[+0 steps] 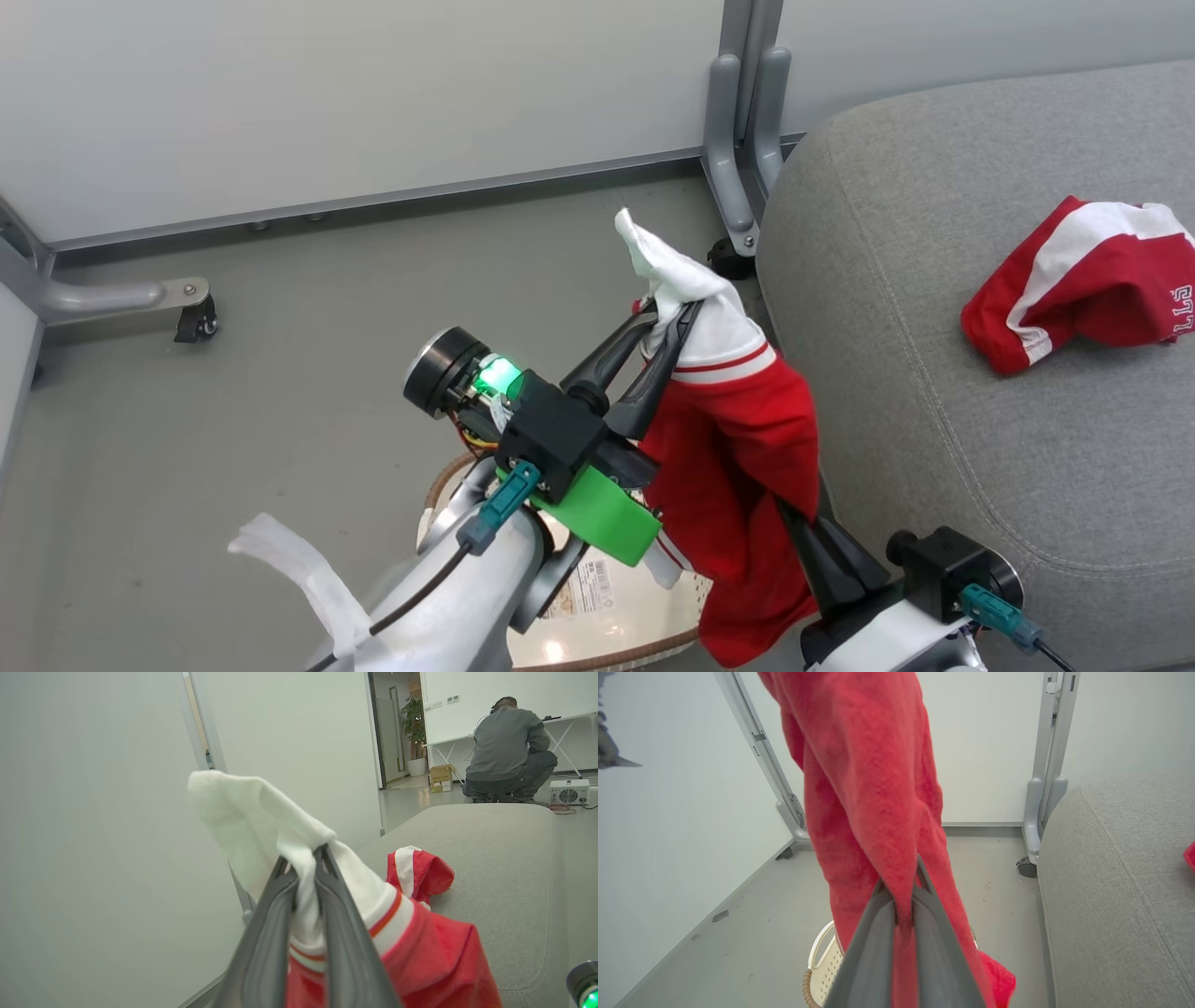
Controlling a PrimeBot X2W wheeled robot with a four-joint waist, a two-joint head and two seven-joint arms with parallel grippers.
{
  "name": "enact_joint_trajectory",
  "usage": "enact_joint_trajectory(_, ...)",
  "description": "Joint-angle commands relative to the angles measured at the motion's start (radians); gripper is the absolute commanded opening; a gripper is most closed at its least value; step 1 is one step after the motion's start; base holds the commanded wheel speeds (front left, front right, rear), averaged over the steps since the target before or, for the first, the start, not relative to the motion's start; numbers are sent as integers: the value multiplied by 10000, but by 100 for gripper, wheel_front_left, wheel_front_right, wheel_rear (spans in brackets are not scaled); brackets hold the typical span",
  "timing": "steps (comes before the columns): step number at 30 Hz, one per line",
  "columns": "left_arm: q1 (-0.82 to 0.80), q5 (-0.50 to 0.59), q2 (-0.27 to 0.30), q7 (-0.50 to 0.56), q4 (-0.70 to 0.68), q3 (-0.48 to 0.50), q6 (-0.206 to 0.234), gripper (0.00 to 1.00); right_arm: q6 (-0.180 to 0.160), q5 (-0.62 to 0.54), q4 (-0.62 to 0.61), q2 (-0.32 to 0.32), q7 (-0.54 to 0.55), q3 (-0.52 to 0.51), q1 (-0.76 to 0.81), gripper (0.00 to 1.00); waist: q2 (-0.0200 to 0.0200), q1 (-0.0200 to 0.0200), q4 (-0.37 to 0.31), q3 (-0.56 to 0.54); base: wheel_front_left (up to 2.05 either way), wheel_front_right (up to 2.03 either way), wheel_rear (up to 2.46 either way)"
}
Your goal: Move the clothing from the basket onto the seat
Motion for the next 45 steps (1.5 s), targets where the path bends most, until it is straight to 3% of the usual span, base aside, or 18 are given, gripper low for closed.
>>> enact_joint_trajectory(1,-215,77,65,-16,-2,87,104,48,-7,35,-53,-26,-32,-28,8,0,0,1,5,4,0,0,0)
enact_joint_trajectory(2,-204,102,75,-16,19,86,136,100,-7,37,-53,-28,-32,-33,8,0,0,1,6,6,0,0,0)
enact_joint_trajectory(17,-134,48,204,-26,422,96,271,100,-7,83,-148,-15,-32,-123,37,0,0,1,23,86,0,0,0)
enact_joint_trajectory(29,368,-708,202,-28,1214,391,95,100,-7,43,-525,-43,-32,-272,-255,0,0,1,-93,338,0,0,0)
enact_joint_trajectory(37,854,-689,431,-30,1223,862,205,100,-7,-23,-1148,-36,-32,-453,-517,0,0,1,-447,694,0,0,0)
enact_joint_trajectory(45,1649,-212,708,-21,800,1875,419,100,-7,148,-1777,243,-32,-698,-880,0,0,1,-1305,1128,0,0,0)
